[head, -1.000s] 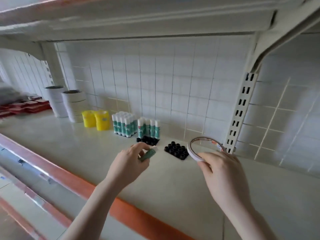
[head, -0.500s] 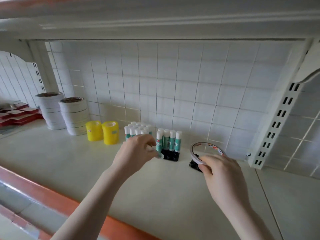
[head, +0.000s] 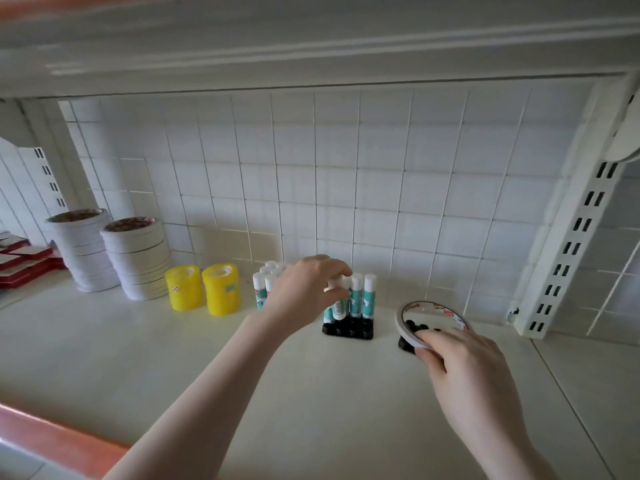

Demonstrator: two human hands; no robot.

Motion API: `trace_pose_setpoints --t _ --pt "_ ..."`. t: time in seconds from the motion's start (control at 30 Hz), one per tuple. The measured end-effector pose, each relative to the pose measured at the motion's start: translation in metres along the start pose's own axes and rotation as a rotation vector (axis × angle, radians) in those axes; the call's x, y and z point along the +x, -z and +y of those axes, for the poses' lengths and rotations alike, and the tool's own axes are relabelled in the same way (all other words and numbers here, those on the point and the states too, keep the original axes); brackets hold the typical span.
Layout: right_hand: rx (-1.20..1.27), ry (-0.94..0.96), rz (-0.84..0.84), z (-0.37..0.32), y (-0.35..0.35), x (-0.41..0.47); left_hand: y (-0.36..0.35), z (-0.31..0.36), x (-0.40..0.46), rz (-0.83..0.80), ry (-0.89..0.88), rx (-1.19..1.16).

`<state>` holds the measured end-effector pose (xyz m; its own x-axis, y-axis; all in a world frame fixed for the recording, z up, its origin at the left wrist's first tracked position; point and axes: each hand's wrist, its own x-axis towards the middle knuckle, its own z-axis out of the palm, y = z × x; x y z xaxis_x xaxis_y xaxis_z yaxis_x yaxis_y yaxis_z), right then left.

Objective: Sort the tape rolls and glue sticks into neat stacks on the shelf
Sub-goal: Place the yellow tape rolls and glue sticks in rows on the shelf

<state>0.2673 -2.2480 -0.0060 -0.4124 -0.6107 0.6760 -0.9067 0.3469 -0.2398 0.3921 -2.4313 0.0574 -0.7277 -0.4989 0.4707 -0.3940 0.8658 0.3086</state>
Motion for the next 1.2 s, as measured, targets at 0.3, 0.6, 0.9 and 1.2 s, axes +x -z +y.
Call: trace_pose_setpoints --t 0.3,0.6,0.9,1.2 --pt "-0.012 0.062 0.106 -0.006 -0.006 0.002 -0.035 -0.012 0.014 -0.005 -0.078 0.097" --pt "-0.009 0.032 0.01 -0.009 -0.013 0.001 -0.047 -0.018 0.014 0.132 -0.126 0.124" --pt "0.0 0.046 -0.004 -0.01 -0.015 -0.001 -0.052 -0.032 0.011 0.306 -0.171 0.145" --pt "0.026 0.058 0.009 -0.007 -0.016 -0.003 -0.057 -0.036 0.012 0.324 -0.14 0.084"
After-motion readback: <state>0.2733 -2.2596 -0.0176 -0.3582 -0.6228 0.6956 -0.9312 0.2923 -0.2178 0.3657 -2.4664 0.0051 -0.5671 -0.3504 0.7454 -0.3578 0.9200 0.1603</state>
